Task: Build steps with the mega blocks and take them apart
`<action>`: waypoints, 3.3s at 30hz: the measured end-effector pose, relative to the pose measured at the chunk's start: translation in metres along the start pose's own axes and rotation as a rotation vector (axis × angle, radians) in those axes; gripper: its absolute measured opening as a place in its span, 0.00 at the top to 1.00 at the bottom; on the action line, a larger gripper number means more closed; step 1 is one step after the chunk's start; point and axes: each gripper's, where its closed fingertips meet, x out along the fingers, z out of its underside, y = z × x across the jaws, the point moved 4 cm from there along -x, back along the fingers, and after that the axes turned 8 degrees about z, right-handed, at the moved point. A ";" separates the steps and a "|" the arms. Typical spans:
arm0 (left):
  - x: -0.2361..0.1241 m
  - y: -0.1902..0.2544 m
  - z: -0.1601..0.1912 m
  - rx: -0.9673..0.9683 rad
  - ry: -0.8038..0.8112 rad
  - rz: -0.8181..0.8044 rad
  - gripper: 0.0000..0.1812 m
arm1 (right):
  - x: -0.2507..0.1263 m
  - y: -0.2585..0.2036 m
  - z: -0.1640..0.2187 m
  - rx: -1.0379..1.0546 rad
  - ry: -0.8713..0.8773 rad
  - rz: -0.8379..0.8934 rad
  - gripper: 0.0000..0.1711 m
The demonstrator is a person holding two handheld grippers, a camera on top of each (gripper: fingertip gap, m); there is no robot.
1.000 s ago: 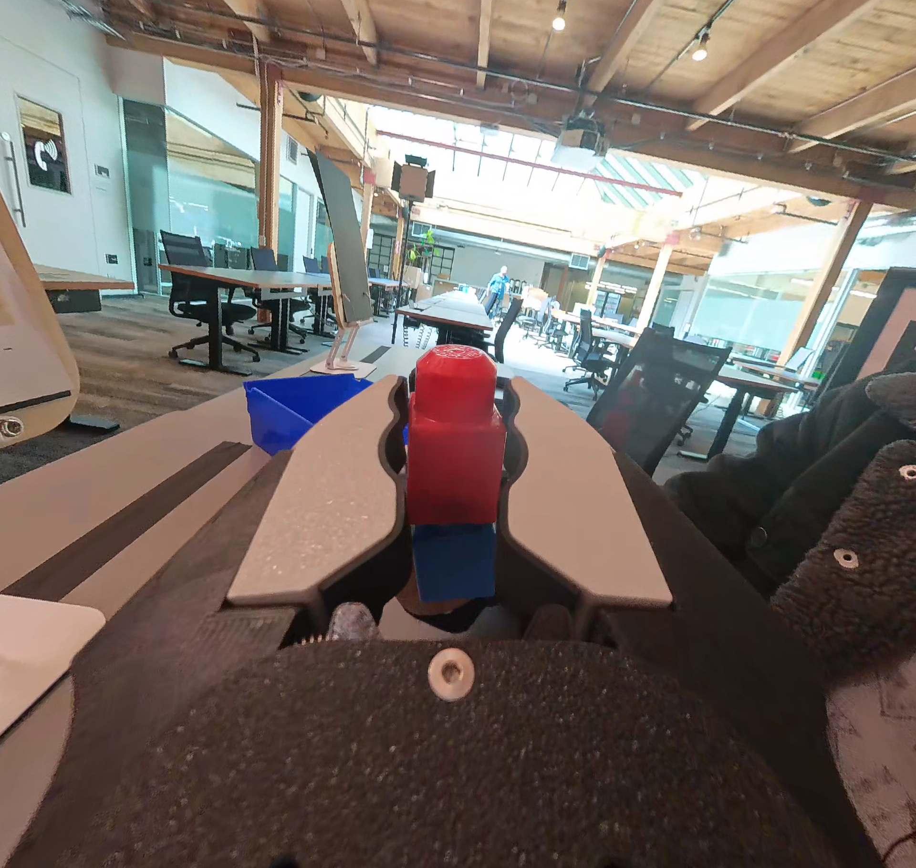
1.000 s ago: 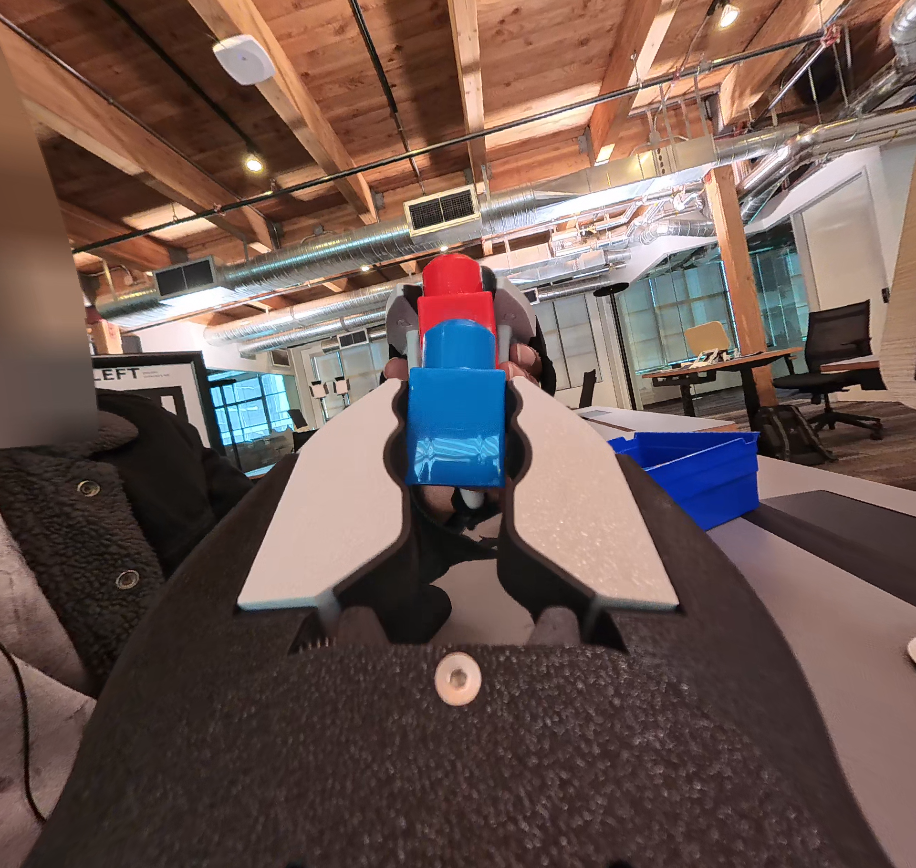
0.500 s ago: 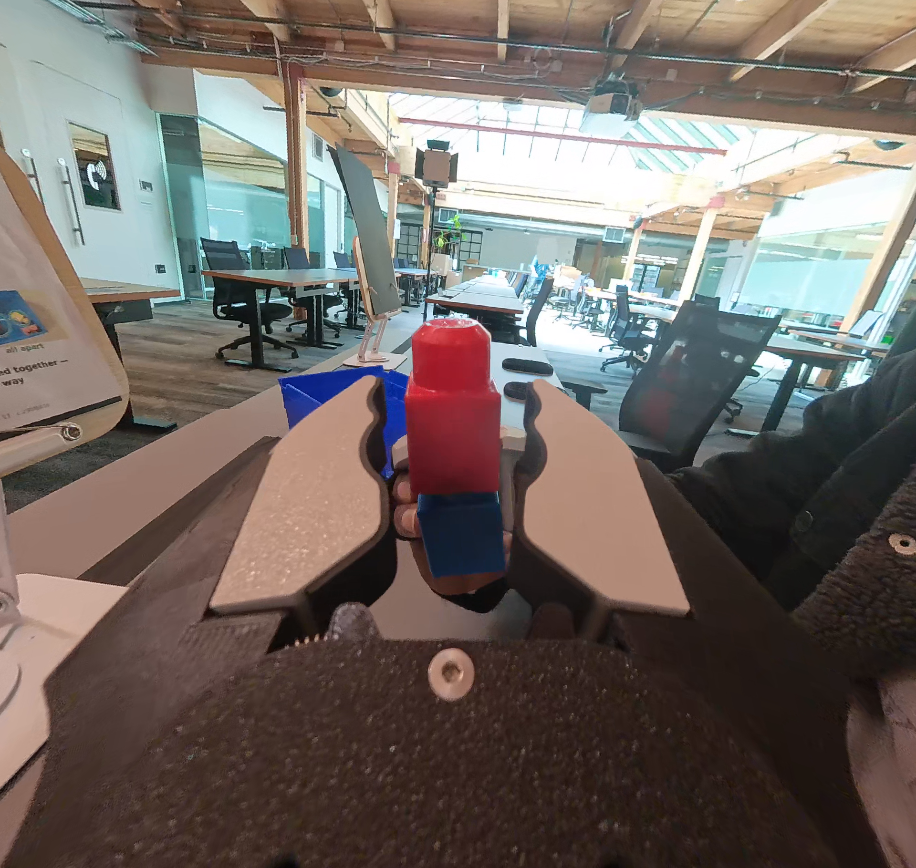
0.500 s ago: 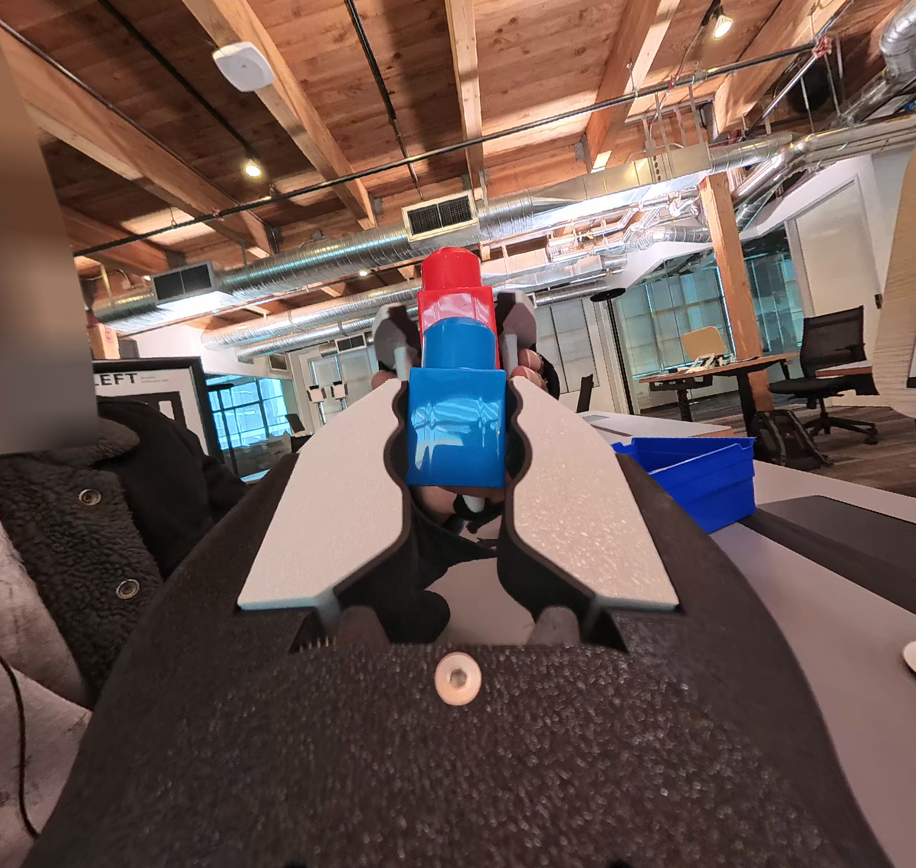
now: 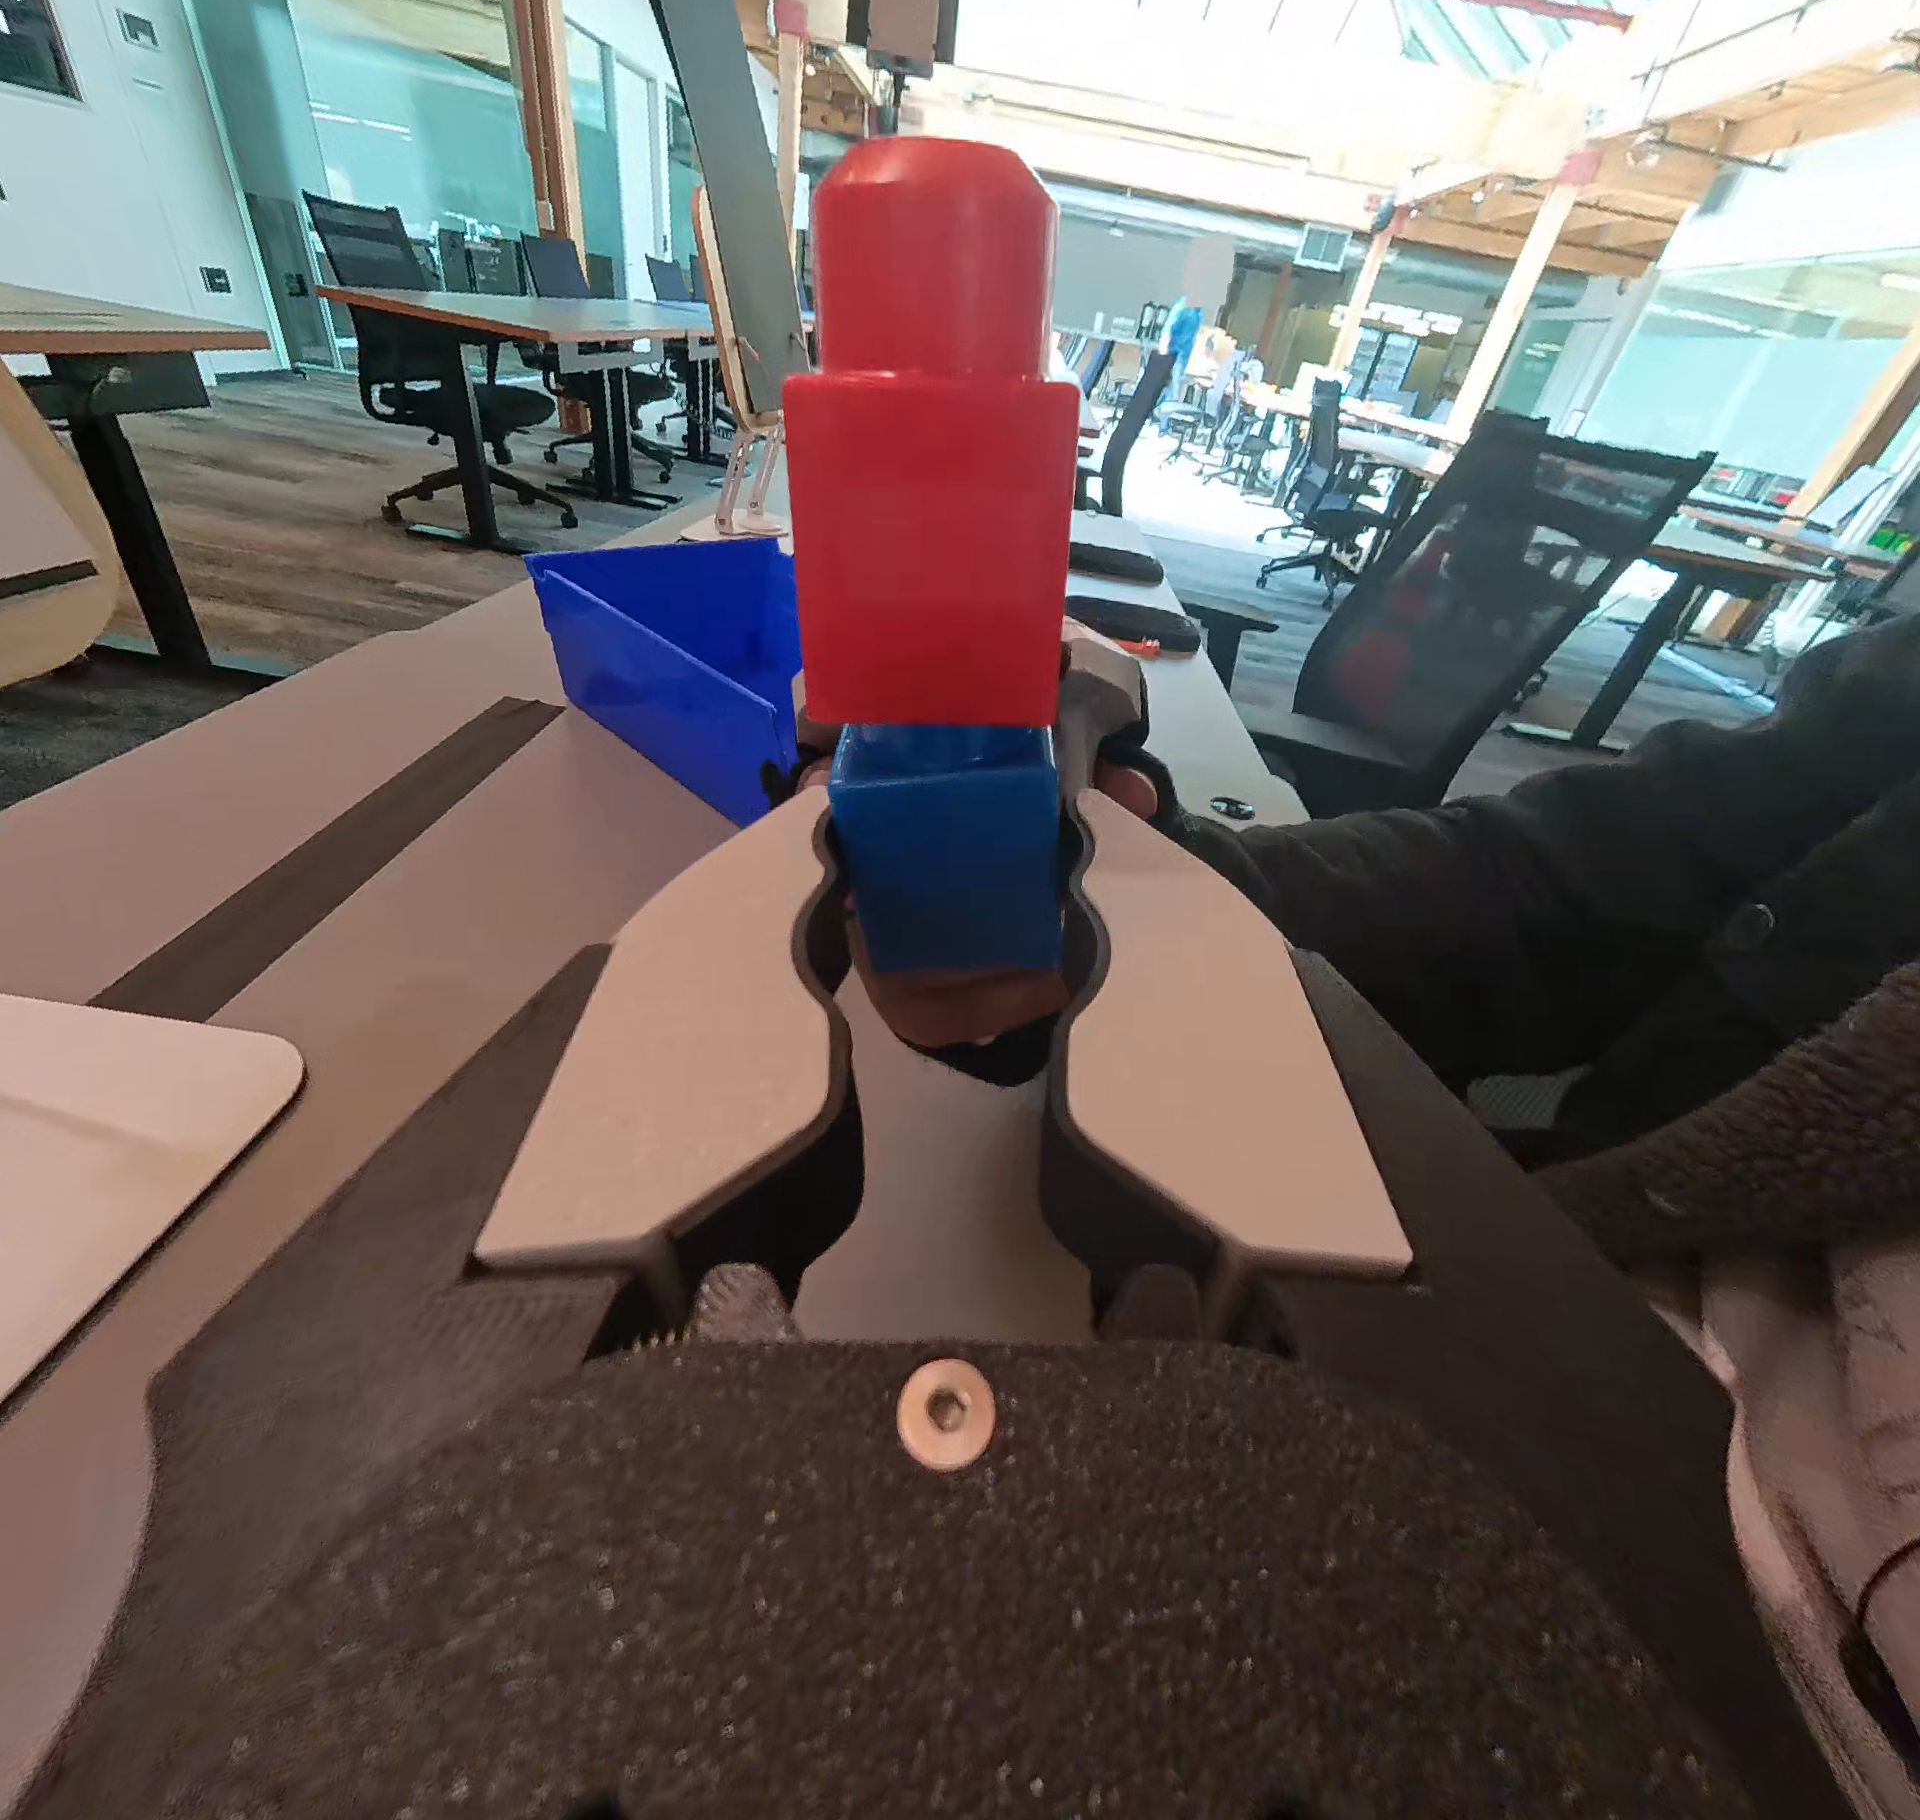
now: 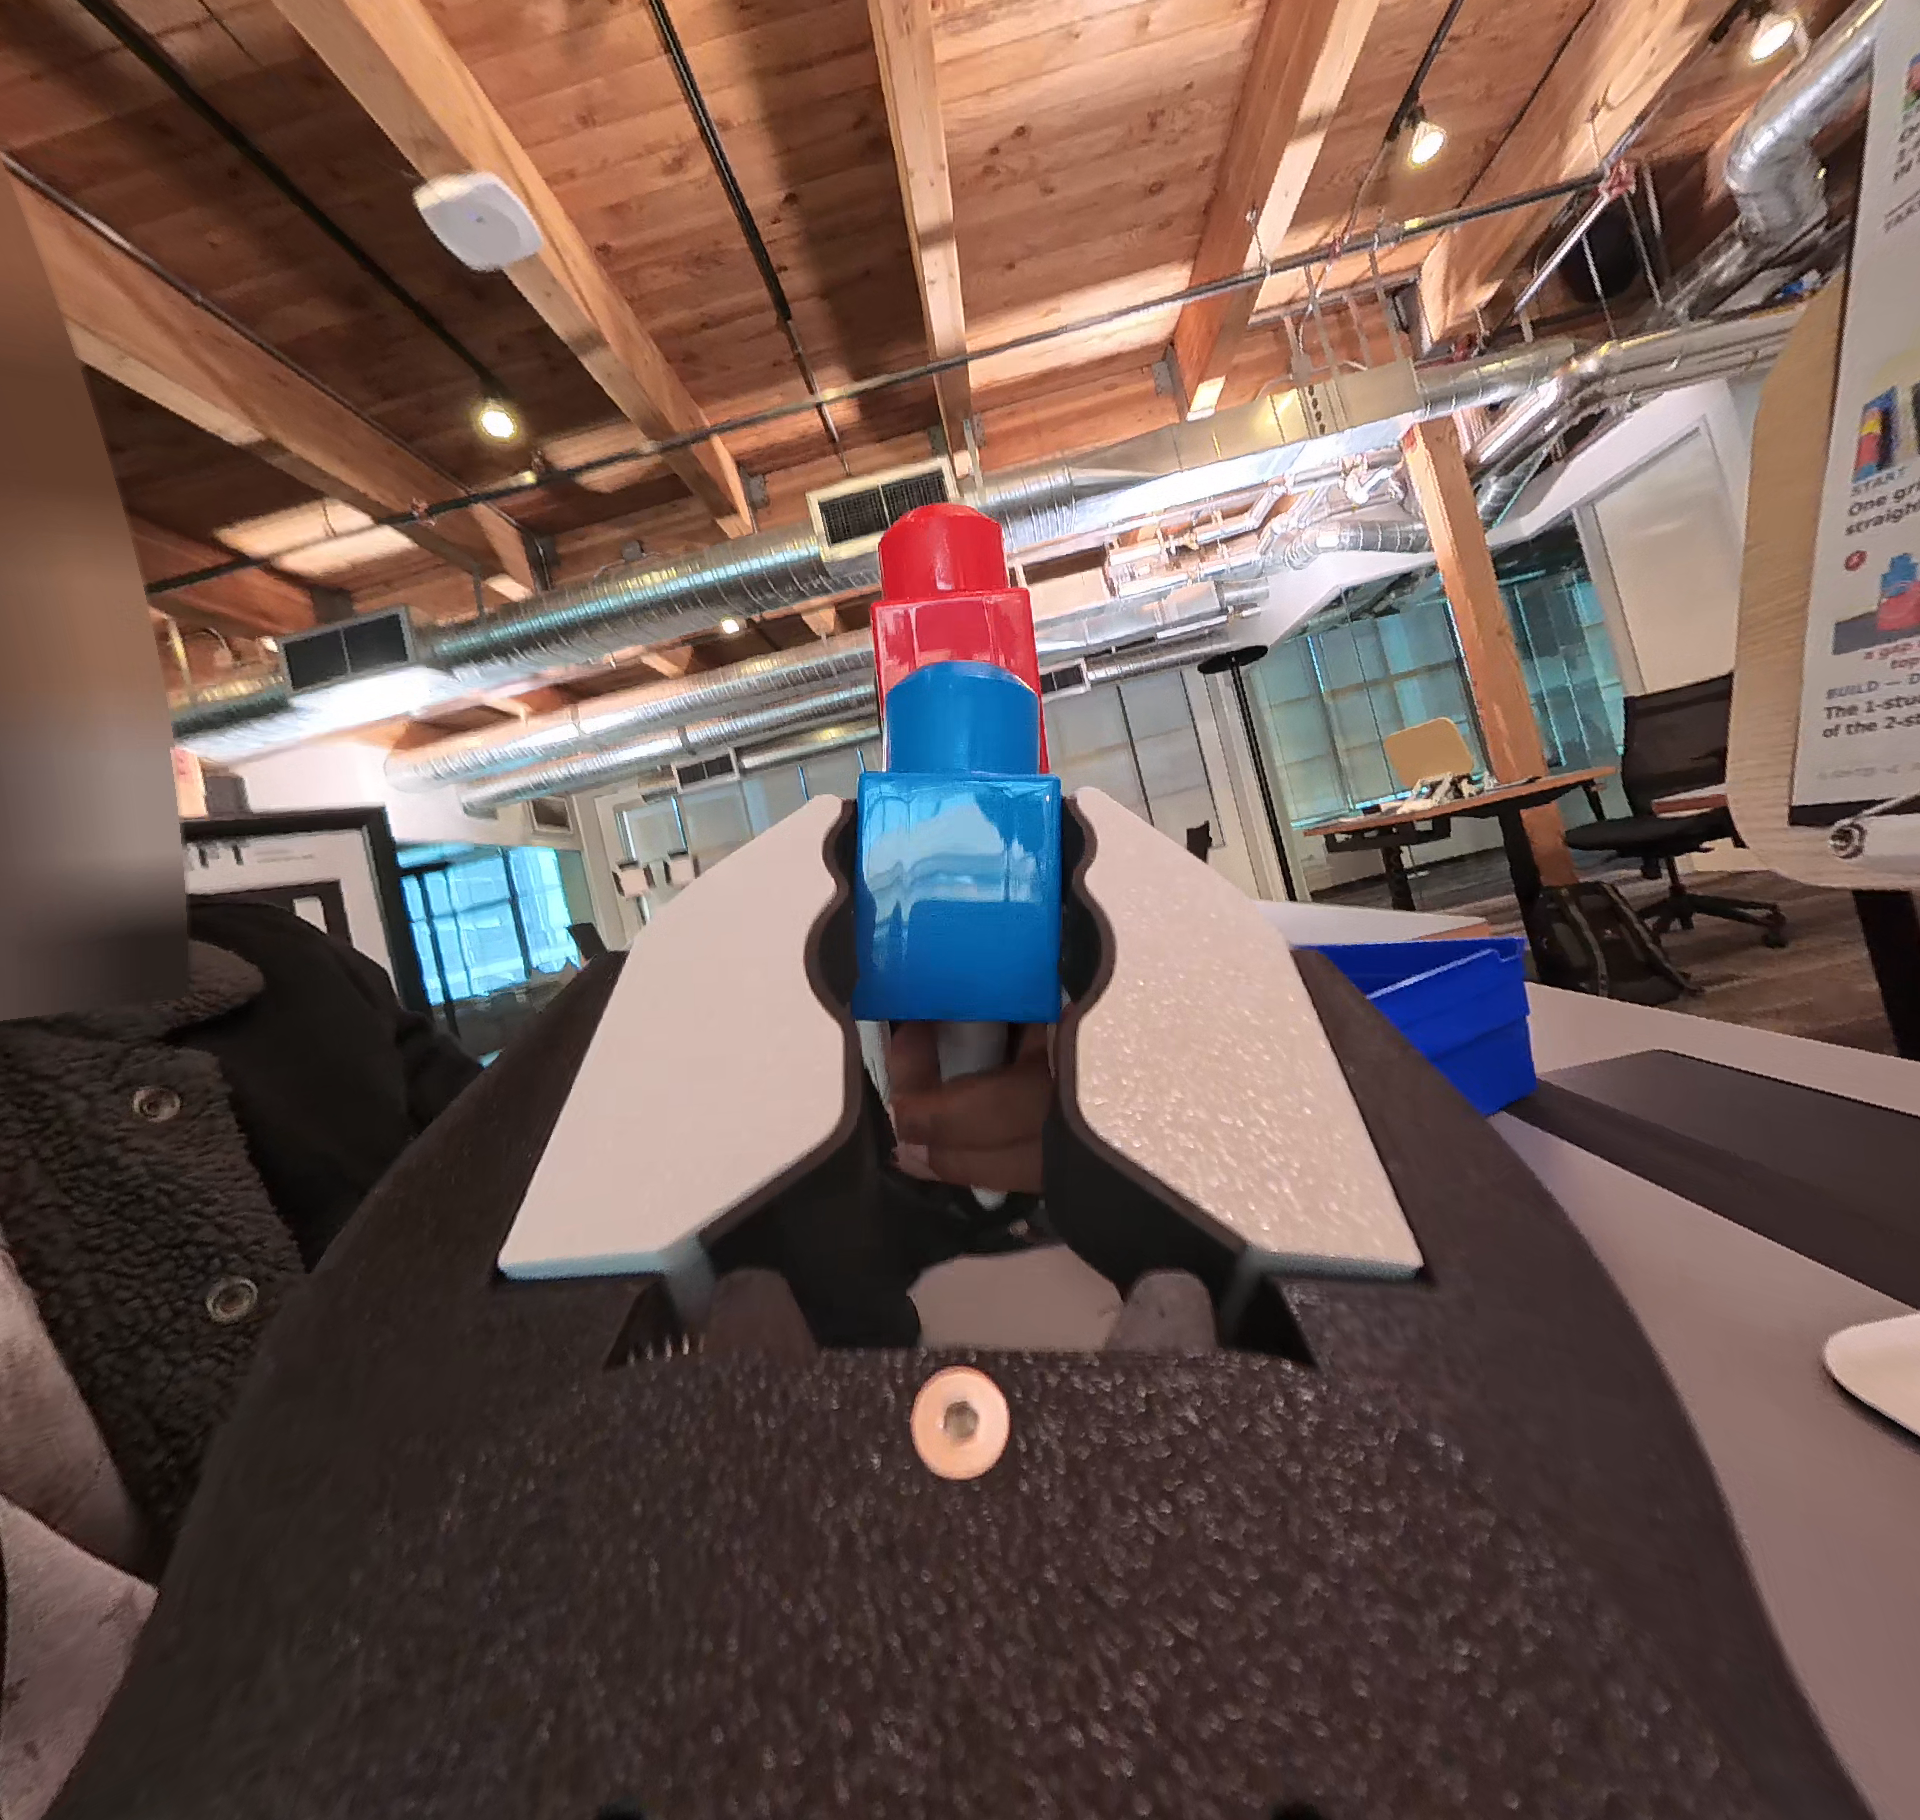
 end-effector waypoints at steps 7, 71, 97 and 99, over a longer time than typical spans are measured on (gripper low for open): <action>-0.014 -0.005 0.010 0.024 -0.056 0.044 0.79 | 0.004 0.003 0.015 -0.112 -0.188 0.056 0.79; -0.010 -0.034 0.102 0.020 -0.285 0.051 0.80 | 0.006 0.029 0.053 -0.547 -1.157 0.094 0.79; -0.050 -0.050 0.062 -0.051 0.009 0.030 0.80 | -0.010 0.053 0.074 -0.255 -0.808 0.310 0.55; -0.049 -0.052 0.065 -0.055 -0.003 0.024 0.80 | -0.011 0.056 0.071 -0.280 -0.777 0.328 0.59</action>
